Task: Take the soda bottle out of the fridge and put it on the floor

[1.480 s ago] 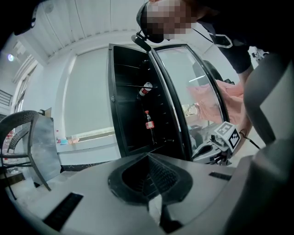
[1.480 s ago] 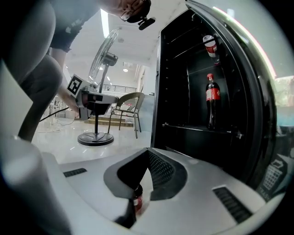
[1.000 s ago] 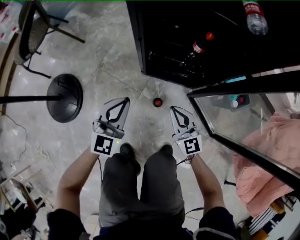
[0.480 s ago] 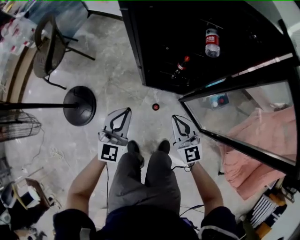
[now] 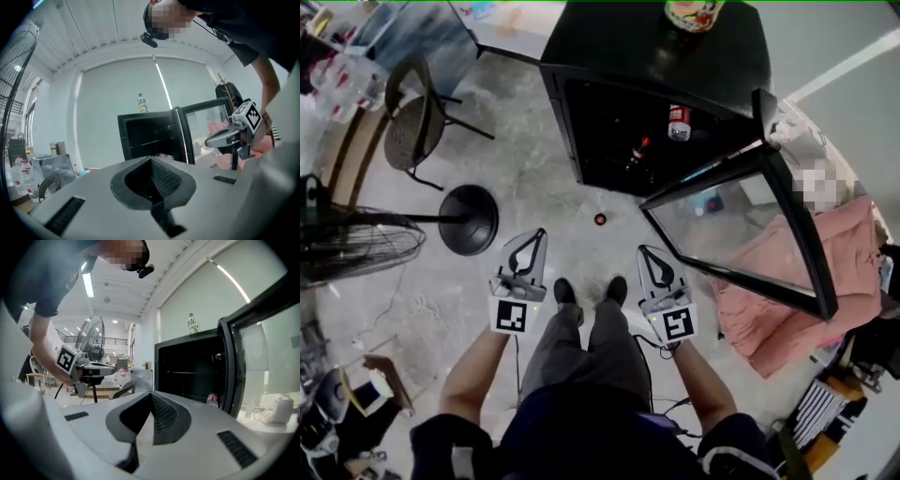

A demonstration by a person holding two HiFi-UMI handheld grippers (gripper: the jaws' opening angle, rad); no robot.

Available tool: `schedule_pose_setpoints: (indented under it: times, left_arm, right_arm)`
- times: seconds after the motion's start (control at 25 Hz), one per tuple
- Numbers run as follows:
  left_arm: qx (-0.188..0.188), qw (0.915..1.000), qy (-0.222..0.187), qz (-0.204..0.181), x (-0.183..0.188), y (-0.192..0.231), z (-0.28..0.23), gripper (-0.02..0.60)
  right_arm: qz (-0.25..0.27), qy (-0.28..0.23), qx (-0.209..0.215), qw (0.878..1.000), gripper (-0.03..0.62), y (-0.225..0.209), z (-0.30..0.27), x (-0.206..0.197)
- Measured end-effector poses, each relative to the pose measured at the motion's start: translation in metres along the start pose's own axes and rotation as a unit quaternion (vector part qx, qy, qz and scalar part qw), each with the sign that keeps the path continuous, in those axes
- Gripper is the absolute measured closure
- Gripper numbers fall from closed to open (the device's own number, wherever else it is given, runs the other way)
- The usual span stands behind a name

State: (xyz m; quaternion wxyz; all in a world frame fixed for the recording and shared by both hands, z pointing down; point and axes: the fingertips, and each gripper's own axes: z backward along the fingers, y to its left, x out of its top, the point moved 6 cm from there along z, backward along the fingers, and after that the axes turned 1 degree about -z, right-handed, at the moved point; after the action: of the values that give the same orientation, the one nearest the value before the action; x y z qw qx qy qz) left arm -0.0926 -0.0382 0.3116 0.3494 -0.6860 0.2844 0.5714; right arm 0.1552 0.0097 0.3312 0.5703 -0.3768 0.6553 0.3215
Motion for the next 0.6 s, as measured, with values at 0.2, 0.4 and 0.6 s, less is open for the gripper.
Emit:
schedule_pose_setpoints:
  times: [0.2,0.4,0.6]
  left_arm:
    - [0.014,0.9999,-0.004,0.001,0.062,-0.003,0.009,0.560]
    - [0.039,0.9990,-0.009,0.019,0.108,-0.001,0.020,0.560]
    - [0.059,0.9979,-0.017,0.023,0.144,0.003,0.033,0.560]
  right_arm:
    - [0.013,-0.005,-0.001,1.000,0.574,-0.008,0.017,0.063]
    - [0.028,-0.004,-0.009,1.000,0.574,-0.004,0.034,0.111]
    - [0.018,-0.010,-0.025,0.999,0.574,-0.003,0.047,0.150]
